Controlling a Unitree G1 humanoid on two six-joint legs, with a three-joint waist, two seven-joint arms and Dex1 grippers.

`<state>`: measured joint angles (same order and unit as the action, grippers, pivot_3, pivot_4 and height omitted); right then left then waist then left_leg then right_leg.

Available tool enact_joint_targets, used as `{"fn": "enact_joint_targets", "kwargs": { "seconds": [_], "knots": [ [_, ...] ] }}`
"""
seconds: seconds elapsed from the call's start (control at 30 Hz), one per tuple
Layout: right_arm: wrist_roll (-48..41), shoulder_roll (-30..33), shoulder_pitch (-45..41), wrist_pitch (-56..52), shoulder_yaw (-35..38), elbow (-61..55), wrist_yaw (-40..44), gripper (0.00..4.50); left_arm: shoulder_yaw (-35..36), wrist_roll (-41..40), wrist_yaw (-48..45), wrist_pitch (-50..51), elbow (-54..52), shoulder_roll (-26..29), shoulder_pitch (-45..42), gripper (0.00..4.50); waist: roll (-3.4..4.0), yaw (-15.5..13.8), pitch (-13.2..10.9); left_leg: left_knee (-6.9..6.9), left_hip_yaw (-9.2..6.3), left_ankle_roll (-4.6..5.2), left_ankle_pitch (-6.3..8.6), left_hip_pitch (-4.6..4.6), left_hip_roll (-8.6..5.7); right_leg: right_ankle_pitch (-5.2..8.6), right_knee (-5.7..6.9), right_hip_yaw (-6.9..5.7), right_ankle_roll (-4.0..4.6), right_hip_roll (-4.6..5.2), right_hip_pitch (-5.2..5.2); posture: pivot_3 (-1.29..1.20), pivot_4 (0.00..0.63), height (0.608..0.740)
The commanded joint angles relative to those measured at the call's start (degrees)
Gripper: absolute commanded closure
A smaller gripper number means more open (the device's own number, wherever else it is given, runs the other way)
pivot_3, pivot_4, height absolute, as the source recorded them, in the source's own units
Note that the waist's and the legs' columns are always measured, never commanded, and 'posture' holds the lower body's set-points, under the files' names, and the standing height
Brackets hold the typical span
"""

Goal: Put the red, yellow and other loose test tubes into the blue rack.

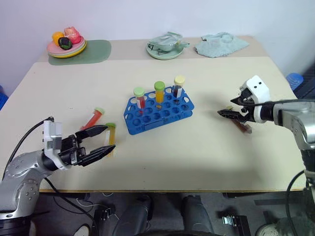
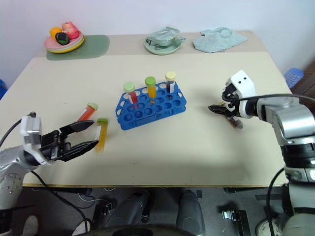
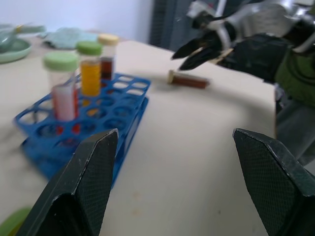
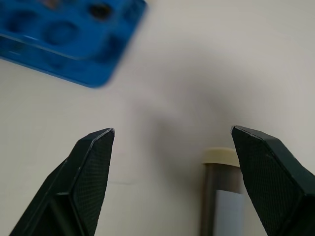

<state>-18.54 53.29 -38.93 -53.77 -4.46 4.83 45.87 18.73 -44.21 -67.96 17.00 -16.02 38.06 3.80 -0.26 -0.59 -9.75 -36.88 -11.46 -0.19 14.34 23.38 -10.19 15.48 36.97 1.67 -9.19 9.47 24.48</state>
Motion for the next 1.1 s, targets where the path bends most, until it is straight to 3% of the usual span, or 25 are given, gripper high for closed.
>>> {"fn": "enact_joint_targets", "kwargs": {
  "seconds": [0.03, 0.4, 0.8, 1.1],
  "knots": [
    [3.12, 1.96, -5.31, -4.49, -3.20, 3.48, 1.19, 0.61, -1.23, 1.06, 0.25, -1.67, -1.21, -0.72, -0.92, 0.72, -0.01, -0.03, -0.01, 0.00, 0.00, 0.00, 0.00, 0.01, 0.00, 0.00, -0.01, 0.00, 0.00, 0.00, 0.00, 0.00, 0.150, 0.740],
    [11.97, 1.79, -18.49, -6.40, -14.54, 21.20, 9.04, 0.61, -6.76, 2.86, 0.85, -2.92, -1.19, -3.73, -3.60, 0.72, -0.01, -0.02, -0.01, -0.07, 0.07, 0.01, 0.01, 0.02, 0.00, -0.05, -0.01, 0.00, -0.09, 0.01, 0.00, 0.00, 0.150, 0.740],
    [16.86, -5.19, -25.36, -3.26, -16.35, 36.55, 12.69, 0.61, -9.13, 3.21, 1.17, -2.36, -2.27, -4.05, -4.22, 0.72, -0.01, 0.40, -0.01, -0.06, 0.08, -0.24, -0.13, 0.02, 0.00, -0.07, 0.00, 0.00, -0.12, 0.00, 0.02, 0.00, 0.150, 0.740],
    [21.06, -8.52, -24.89, 1.38, -17.33, 42.63, 13.53, 0.61, -8.02, 2.51, 2.20, -1.06, -4.88, -3.17, -2.49, 0.72, -0.01, 0.39, 0.00, -0.07, 0.07, -0.29, -0.16, 0.02, 0.00, -0.08, 0.01, 0.00, -0.12, 0.00, 0.02, 0.00, 0.150, 0.740]
  ]
}}
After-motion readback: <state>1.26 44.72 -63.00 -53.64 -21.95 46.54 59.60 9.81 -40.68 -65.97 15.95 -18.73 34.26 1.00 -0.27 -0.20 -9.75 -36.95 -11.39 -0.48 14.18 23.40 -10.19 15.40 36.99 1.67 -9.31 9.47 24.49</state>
